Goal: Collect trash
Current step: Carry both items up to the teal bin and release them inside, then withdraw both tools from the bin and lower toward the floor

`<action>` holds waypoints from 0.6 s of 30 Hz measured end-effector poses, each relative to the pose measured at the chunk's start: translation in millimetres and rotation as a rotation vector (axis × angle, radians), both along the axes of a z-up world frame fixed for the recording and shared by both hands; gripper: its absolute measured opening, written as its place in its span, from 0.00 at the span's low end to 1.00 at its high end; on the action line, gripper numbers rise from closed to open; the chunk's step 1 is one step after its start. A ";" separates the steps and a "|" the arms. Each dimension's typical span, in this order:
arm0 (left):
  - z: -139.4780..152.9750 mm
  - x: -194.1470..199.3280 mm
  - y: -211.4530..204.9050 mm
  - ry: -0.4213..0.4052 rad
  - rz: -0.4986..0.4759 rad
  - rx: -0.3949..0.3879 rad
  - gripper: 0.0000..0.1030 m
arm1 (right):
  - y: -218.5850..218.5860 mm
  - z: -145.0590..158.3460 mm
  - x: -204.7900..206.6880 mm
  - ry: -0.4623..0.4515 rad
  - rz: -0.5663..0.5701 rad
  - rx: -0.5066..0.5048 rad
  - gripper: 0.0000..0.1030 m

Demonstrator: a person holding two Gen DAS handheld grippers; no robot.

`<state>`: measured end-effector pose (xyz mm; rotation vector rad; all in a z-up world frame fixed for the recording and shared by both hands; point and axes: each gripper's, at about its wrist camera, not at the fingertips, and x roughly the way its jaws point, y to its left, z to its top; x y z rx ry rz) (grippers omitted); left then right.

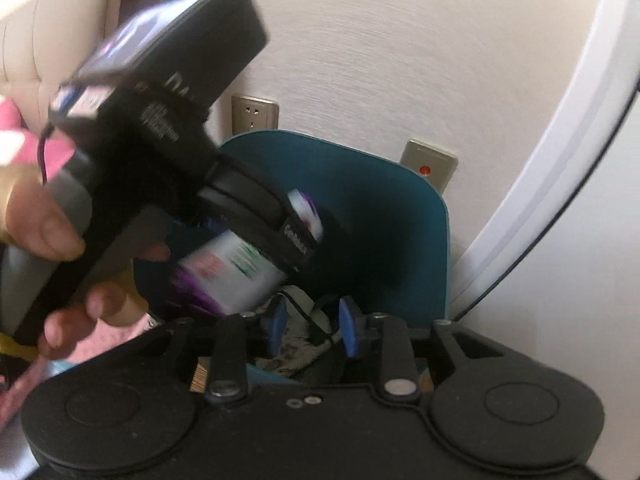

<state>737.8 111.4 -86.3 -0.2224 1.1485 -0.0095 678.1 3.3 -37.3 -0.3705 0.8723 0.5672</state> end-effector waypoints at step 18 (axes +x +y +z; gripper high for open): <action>87.3 -120.8 -57.3 -0.273 0.023 0.085 0.68 | -92.8 34.7 -31.0 -0.022 -0.045 0.228 0.46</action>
